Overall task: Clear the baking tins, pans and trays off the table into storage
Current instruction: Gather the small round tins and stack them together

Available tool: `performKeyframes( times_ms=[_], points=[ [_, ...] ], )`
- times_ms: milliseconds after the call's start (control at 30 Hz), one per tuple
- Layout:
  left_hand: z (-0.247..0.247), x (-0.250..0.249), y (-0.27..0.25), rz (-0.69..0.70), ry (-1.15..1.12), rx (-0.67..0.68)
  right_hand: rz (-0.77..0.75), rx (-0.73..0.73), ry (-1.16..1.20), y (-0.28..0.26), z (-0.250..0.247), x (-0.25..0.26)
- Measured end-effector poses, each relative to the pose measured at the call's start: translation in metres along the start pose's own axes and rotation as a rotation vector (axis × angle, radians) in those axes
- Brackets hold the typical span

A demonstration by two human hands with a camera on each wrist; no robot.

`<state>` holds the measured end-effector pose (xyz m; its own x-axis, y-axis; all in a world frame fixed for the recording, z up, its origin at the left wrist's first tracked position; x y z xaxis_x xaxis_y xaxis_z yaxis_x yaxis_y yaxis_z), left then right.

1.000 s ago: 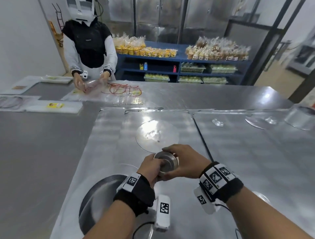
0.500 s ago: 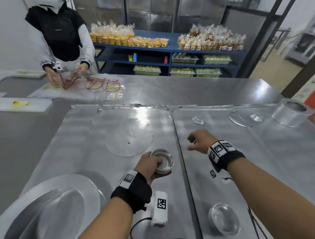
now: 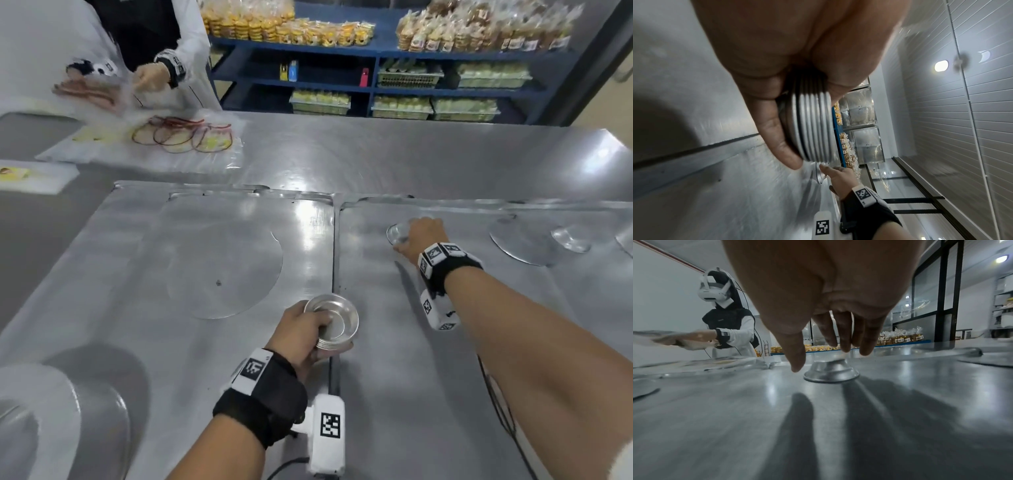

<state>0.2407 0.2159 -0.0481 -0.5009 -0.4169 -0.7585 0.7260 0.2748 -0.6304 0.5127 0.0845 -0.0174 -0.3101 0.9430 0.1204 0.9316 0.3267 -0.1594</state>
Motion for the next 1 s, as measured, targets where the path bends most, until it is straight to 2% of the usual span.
performKeyframes(
  times_ms=[200, 400, 567, 700, 1000],
  points=[
    [0.002, 0.007, 0.015, -0.006, 0.002, -0.032, 0.066, -0.004, 0.121, 0.040, 0.033, -0.020],
    [0.003, 0.017, 0.007, 0.001, 0.029, -0.053, 0.071, -0.049, 0.284, 0.014, 0.021, -0.020],
    [0.008, 0.021, -0.019, 0.009, -0.009, -0.013, 0.027, -0.056, 0.366, -0.040, -0.001, -0.009],
    [0.009, 0.028, -0.045, 0.013, -0.026, -0.018, -0.086, -0.073, 0.383, -0.098, -0.027, 0.009],
    [0.014, 0.053, -0.124, 0.032, -0.072, 0.006, -0.300, -0.310, 0.692, -0.232, -0.068, 0.025]
  ],
)
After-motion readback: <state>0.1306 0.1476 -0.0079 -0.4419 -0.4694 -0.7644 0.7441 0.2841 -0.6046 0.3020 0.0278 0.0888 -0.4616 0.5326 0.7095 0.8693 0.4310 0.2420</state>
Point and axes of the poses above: each hand's wrist, its own y-axis towards the middle knuckle, its own z-axis out of the palm, x = y × z, the point moved 8 cm from there along y, towards the middle knuckle, and after that the axes turned 7 degrees about y, right-handed, at the moved point
